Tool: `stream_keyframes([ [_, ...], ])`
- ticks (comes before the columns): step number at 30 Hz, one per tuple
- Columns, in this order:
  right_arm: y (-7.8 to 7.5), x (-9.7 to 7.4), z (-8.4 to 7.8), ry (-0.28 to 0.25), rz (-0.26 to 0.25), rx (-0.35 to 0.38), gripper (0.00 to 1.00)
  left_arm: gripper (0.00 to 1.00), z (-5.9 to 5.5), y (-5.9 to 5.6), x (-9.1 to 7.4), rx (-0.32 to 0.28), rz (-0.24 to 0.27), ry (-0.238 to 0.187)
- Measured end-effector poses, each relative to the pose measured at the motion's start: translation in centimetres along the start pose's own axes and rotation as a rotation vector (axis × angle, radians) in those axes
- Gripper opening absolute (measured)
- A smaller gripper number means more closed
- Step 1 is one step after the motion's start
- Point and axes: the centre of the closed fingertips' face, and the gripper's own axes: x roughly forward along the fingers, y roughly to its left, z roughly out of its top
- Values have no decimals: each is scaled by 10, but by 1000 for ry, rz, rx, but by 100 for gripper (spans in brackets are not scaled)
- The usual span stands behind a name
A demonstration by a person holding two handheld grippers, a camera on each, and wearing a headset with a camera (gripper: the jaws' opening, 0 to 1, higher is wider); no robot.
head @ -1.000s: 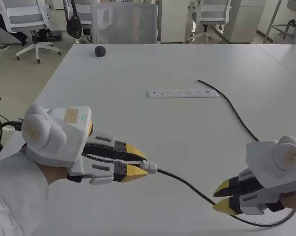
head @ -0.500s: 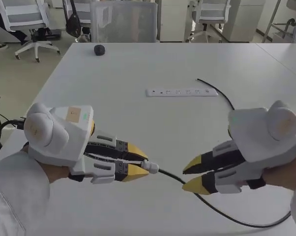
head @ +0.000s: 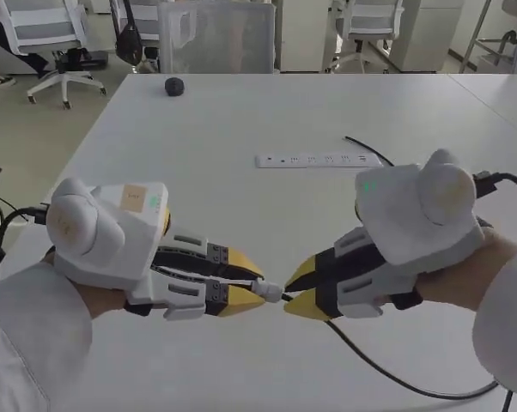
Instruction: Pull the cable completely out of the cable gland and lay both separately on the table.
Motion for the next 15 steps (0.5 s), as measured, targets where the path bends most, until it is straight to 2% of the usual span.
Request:
stream_keyframes([
  [1, 2, 1, 0, 3, 3, -11, 3, 15, 0, 0, 0, 0, -1, 0],
  [3, -1, 2, -1, 9, -25, -56, 0, 15, -1, 1, 1, 3, 1, 6],
  [5, 1, 2, -2, 5, -15, -21, 0, 14, -2, 0, 1, 2, -6, 6],
  [8, 0, 0, -2, -14, -17, -11, 0, 15, -1, 0, 1, 2, -4, 3],
  [15, -4, -2, -22, 10, -27, 8, 0, 15, -4, 4, -2, 3, 8, 8],
])
